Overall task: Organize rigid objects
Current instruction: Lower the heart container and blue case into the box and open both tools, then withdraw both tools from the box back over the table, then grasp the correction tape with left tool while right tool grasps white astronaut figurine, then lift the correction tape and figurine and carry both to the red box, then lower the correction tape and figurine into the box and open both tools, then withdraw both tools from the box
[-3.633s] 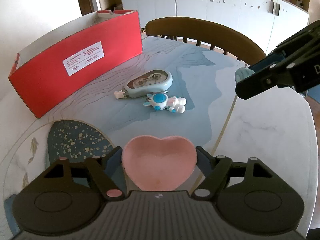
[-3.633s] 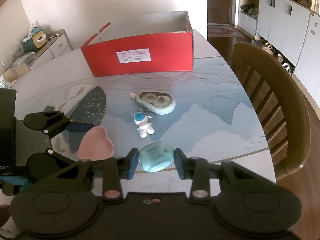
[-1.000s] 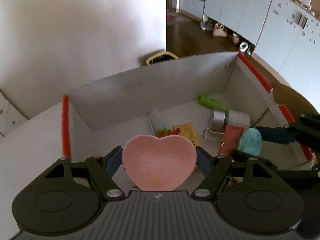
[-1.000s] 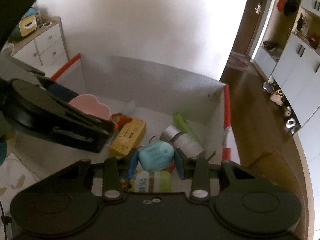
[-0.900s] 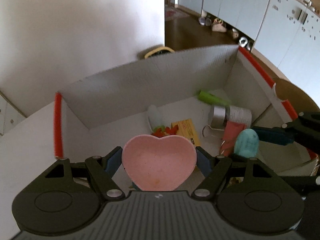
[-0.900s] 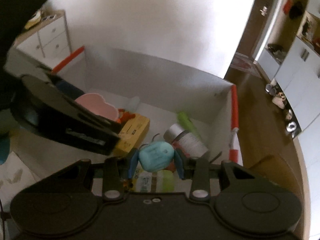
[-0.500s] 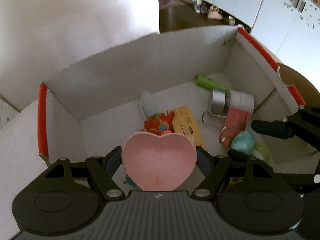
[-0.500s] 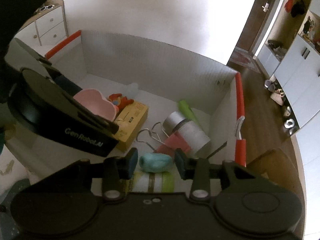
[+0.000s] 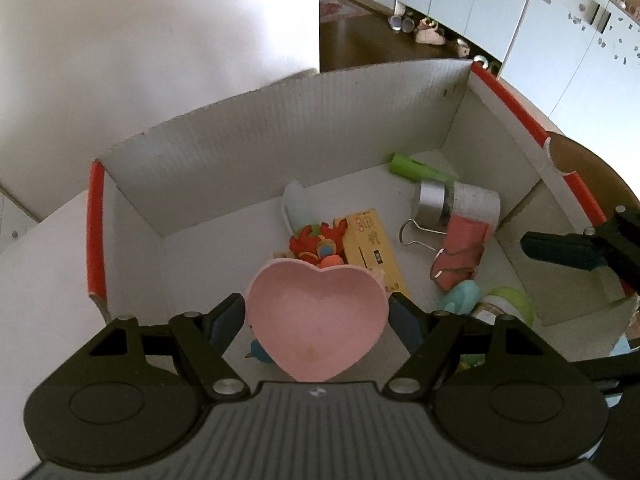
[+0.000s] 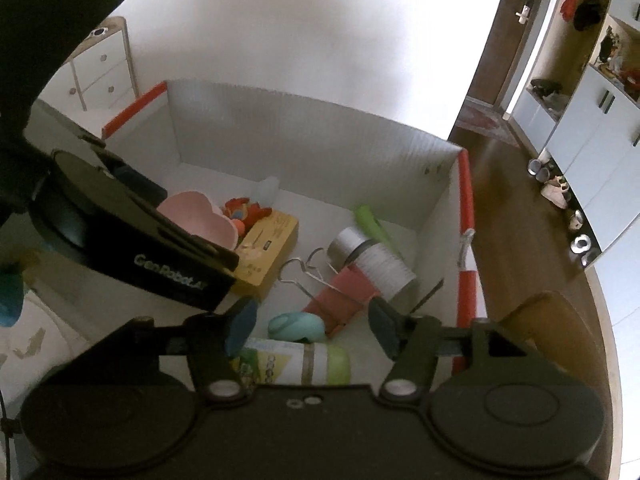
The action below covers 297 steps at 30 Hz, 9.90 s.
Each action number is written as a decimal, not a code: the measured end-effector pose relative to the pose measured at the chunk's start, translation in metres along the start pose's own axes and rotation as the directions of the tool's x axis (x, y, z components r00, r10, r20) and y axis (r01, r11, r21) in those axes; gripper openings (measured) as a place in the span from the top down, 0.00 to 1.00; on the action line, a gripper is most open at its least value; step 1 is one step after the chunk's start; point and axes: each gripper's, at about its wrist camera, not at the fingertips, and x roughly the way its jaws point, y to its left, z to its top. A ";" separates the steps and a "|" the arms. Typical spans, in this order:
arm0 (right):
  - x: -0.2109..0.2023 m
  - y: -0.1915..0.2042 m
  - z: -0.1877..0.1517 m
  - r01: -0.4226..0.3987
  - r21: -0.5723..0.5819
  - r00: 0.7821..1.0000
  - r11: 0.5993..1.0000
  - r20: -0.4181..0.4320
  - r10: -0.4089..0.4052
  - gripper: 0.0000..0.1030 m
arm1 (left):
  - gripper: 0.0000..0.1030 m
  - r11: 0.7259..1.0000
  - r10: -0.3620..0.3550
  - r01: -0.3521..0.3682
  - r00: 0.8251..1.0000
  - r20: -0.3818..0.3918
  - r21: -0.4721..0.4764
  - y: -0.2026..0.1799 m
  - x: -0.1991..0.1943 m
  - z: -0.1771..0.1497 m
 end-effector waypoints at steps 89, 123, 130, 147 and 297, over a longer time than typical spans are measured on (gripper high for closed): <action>-0.088 0.075 -0.207 -0.087 0.120 0.992 0.989 0.099 0.076 0.32 | 0.19 0.868 -0.367 0.284 0.919 0.143 0.407 -0.093 -0.061 -0.175; -0.081 0.077 -0.206 -0.084 0.085 0.988 0.993 0.139 0.072 0.73 | 0.46 0.780 -0.420 0.310 0.904 0.087 0.544 -0.119 -0.017 -0.155; -0.087 0.071 -0.210 -0.056 0.119 0.990 0.991 0.139 0.039 0.73 | 0.46 0.854 -0.390 0.315 0.914 0.109 0.413 -0.101 -0.020 -0.156; -0.139 0.062 -0.206 -0.017 0.166 0.982 0.986 0.189 -0.014 0.73 | 0.47 0.941 -0.313 0.281 0.935 0.166 0.188 -0.060 -0.071 -0.187; -0.157 0.009 -0.073 -0.034 0.207 0.937 0.978 0.347 -0.041 0.01 | 0.07 0.988 -0.146 0.153 0.939 0.311 0.001 0.001 -0.147 -0.111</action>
